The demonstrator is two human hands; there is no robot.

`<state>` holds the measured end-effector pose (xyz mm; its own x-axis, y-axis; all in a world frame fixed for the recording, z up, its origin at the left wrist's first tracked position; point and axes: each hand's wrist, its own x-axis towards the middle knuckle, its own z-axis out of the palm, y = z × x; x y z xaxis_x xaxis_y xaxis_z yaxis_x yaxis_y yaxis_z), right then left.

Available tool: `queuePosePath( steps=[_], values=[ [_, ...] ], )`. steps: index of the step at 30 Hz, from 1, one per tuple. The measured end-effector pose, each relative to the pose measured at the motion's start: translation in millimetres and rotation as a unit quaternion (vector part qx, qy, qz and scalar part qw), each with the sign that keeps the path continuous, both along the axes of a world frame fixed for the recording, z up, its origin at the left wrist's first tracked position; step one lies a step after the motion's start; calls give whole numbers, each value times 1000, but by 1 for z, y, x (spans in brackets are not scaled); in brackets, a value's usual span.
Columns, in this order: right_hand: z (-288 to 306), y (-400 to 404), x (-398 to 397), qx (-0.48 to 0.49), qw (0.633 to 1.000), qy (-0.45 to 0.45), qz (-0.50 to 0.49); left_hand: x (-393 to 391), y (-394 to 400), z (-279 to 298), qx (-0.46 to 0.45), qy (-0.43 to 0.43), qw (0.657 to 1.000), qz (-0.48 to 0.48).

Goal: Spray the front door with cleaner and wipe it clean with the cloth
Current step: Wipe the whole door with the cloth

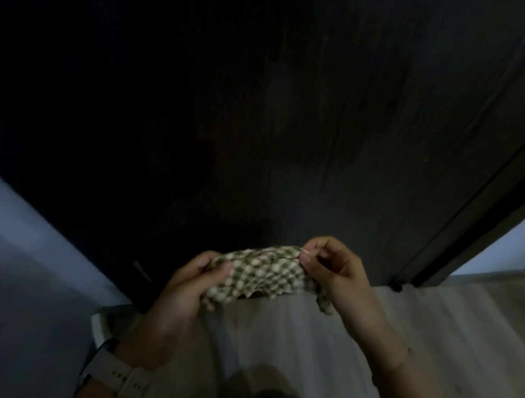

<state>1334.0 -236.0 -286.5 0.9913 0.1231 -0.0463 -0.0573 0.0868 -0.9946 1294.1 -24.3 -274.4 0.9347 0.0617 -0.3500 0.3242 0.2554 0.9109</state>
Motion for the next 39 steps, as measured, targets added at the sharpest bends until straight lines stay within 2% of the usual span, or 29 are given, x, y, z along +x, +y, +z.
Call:
queuePosePath(
  steps=[4, 8, 11, 14, 16, 20, 22, 26, 28, 31, 33, 36, 39],
  values=[
    [6, 27, -46, -54, 996, -46, 59, -46, 25, 12, -83, -9, 996, -4],
    [15, 49, -81, -114, 988, -36, 100, -76, 48, 16, -177, 18, 984, 8],
    [23, 61, -90, -177, 976, -50, 114, -87, 56, 15, -238, 46, 970, 10],
    [34, 71, -85, -229, 966, -66, 101, -85, 61, 18, -267, 31, 963, -10],
    [40, 75, -78, -191, 975, -15, 111, -79, 60, 17, -258, 11, 966, -16],
    [48, 75, -71, -23, 988, 74, 135, -67, 53, 2, -215, -32, 975, -54],
    [43, 71, -70, 16, 986, 96, 135, -66, 45, -9, -219, -30, 972, -76],
    [24, 55, -74, 12, 989, 101, 106, -66, 25, -32, -225, -6, 968, -107],
    [17, 39, -76, -7, 993, 93, 71, -66, 13, -46, -195, 2, 976, -94],
    [2, 4, -65, -131, 990, 45, -24, -54, -2, -77, -118, -3, 993, -29],
    [-14, -21, -47, -267, 961, -17, -62, -39, -12, -92, -68, -18, 997, 16],
    [-45, -52, -11, -427, 896, -103, -74, -10, -30, -110, -9, -72, 996, 46],
    [-72, -69, 27, -577, 792, -199, -25, 27, -47, -122, 69, -141, 981, 113]
  ],
)
